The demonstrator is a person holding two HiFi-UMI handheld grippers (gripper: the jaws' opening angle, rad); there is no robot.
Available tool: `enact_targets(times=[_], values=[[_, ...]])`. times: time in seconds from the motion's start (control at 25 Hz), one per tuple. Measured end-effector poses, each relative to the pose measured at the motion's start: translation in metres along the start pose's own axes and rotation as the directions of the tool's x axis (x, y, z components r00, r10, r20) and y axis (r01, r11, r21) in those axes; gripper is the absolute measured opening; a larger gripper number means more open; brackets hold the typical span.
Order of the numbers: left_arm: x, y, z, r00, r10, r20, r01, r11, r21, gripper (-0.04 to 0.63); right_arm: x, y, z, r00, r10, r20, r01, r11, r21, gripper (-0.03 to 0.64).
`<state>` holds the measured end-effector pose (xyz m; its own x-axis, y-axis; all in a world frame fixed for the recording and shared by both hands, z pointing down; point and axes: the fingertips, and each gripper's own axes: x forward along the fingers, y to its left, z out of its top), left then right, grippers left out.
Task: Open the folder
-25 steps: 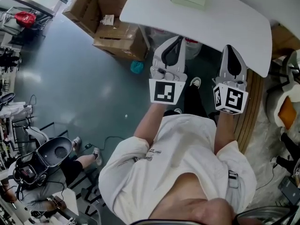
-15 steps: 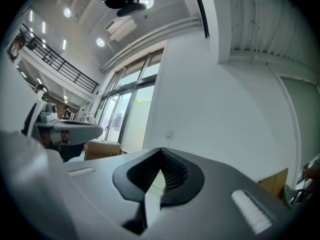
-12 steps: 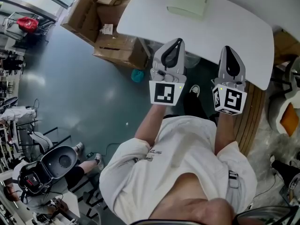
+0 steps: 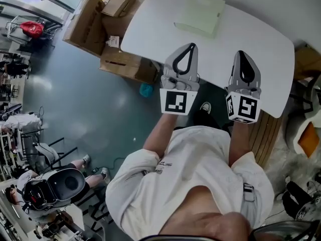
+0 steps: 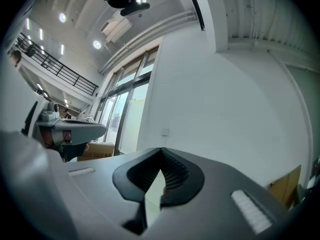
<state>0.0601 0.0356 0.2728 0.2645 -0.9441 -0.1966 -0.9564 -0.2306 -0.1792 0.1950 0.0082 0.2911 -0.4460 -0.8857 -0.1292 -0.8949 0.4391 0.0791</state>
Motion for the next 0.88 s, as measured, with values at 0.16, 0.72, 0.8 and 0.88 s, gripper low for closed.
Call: enact_targets(times=[0.16, 0.72, 0.8, 0.88], values=[[0.044, -0.004, -0.007, 1.000, 0.001, -0.004, -0.001, 1.000, 0.013, 0.000, 0.028, -0.034, -0.005, 1.000, -0.002, 0.002, 0.002, 1.000, 0.008, 0.000], [0.130, 0.009, -0.042, 0.999, 0.011, -0.048, -0.007, 0.997, 0.075, 0.000, 0.105, -0.081, -0.041, 1.000, 0.016, -0.026, -0.014, 0.999, 0.051, 0.000], [0.139, 0.013, -0.049, 0.999, 0.000, -0.048, 0.004, 0.996, 0.087, 0.000, 0.116, -0.082, -0.046, 0.999, 0.016, -0.030, -0.015, 0.999, 0.051, 0.000], [0.147, 0.017, -0.058, 0.998, -0.017, -0.056, 0.022, 0.995, 0.098, 0.000, 0.126, -0.083, -0.052, 0.999, 0.009, -0.036, -0.007, 0.999, 0.051, 0.000]])
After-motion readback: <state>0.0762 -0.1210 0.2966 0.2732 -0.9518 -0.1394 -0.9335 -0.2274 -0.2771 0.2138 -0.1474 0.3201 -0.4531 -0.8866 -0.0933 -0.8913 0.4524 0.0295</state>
